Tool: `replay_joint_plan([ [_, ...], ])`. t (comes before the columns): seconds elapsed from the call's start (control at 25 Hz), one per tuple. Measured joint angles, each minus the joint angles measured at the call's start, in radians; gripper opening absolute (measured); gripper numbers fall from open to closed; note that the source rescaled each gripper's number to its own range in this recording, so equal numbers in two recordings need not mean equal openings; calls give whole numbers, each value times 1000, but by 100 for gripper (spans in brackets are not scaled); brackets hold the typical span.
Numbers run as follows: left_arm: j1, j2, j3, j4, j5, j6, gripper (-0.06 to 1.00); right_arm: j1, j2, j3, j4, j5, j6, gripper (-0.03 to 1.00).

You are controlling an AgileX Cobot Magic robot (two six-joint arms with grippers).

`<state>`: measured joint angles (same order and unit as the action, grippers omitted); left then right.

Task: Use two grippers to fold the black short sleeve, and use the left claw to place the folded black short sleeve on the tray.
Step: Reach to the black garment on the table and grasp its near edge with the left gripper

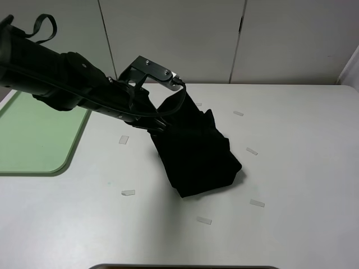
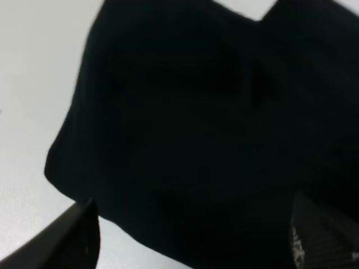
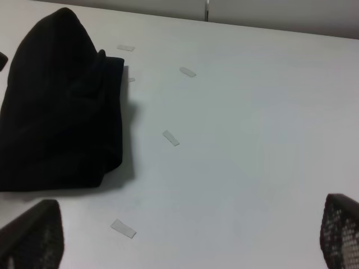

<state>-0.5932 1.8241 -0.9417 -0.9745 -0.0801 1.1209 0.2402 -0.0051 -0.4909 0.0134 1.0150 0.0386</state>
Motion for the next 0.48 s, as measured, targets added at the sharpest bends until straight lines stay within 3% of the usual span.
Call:
replay_joint_plan([
  [0.48,-49,180,-131,0,-33,4,68,0,0,0,0,1,0,100],
])
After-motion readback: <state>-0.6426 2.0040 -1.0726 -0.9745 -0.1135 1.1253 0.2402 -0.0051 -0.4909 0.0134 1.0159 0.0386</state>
